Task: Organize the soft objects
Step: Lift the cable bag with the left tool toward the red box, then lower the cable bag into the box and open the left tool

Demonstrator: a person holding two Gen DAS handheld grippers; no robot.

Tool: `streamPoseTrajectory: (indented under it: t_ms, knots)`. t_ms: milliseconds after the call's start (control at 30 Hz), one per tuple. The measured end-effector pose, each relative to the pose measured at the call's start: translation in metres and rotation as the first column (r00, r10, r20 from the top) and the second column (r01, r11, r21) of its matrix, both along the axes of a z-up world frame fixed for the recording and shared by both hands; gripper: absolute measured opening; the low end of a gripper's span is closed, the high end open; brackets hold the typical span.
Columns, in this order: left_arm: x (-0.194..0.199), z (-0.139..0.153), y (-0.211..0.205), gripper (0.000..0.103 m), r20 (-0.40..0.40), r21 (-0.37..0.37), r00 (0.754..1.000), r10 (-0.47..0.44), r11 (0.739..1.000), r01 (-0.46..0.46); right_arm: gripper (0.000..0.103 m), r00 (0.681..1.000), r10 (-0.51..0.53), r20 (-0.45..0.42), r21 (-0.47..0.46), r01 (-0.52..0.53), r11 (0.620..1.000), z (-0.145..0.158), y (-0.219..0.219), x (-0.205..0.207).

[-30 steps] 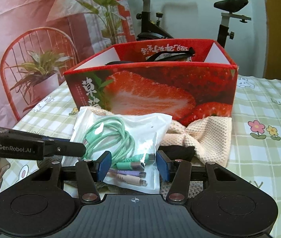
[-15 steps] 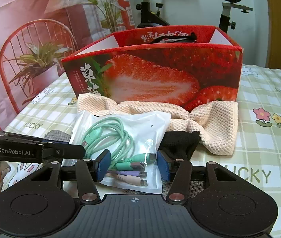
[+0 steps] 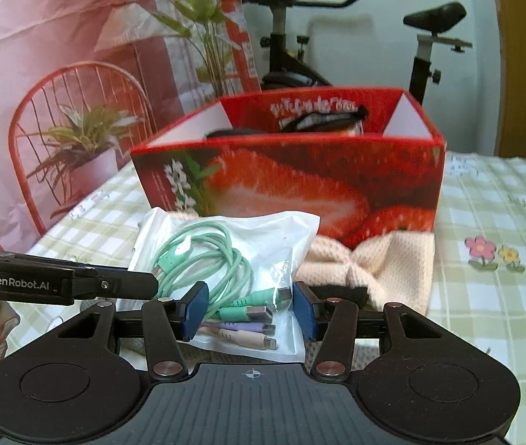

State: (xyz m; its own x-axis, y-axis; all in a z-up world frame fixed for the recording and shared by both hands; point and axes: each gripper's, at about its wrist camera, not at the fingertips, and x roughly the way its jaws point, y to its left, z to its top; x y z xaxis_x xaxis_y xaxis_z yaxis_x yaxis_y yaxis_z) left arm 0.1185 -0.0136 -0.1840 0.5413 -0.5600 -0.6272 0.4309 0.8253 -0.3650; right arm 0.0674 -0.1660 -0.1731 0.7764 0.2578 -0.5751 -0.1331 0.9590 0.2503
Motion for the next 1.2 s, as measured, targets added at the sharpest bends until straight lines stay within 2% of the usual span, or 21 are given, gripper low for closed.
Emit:
streamPoseTrajectory:
  t_ms: [333, 500, 667, 900, 1200]
  knots:
    - [0.009, 0.039, -0.005, 0.022, 0.095, -0.006, 0.995, -0.016, 1.0, 0.017, 0.047, 0.995, 0.014, 0.096, -0.027, -0.011, 1.0, 0.04, -0.007, 0.012]
    - [0.03, 0.064, -0.012, 0.022, 0.158, -0.011, 0.987, -0.016, 1.0, 0.018, 0.047, 0.987, 0.025, 0.156, -0.038, -0.019, 0.999, 0.068, -0.015, 0.035]
    - [0.062, 0.079, -0.022, 0.022, 0.198, 0.0, 0.98, -0.016, 1.0, 0.016, 0.047, 0.983, 0.033, 0.183, -0.05, -0.024, 0.998, 0.087, -0.025, 0.076]
    - [0.117, 0.076, -0.035, 0.022, 0.143, 0.013, 0.99, -0.017, 1.0, 0.016, 0.047, 0.985, 0.039, 0.17, -0.078, -0.026, 0.997, 0.087, -0.038, 0.13]
    - [0.151, 0.052, -0.054, 0.022, 0.066, 0.069, 0.997, -0.045, 0.997, 0.041, 0.047, 0.998, 0.006, 0.06, -0.074, -0.002, 0.997, 0.052, -0.059, 0.174]
